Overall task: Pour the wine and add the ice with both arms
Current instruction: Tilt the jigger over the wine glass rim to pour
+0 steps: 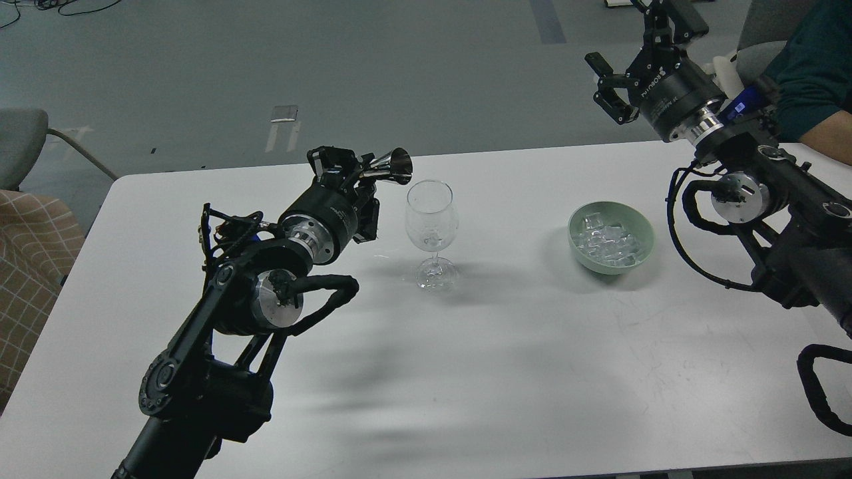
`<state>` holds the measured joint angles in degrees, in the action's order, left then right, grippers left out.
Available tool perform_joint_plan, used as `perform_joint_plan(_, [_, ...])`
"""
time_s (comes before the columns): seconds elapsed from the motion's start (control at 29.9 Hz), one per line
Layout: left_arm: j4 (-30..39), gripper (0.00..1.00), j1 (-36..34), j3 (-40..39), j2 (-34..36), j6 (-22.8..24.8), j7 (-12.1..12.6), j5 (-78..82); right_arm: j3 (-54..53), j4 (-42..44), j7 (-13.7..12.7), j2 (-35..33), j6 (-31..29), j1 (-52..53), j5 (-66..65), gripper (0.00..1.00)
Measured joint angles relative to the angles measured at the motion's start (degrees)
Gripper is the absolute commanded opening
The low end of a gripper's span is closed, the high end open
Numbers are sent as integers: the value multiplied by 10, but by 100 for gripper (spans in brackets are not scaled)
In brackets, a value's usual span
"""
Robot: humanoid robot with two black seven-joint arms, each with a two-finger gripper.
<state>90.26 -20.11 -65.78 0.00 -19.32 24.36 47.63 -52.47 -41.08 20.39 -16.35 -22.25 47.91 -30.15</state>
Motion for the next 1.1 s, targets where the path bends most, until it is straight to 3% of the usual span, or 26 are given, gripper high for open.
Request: perform_joint_plan(1.1, [3,0,-2,33,0,-1,0,123,0,0,0,0,0,-1,0,100])
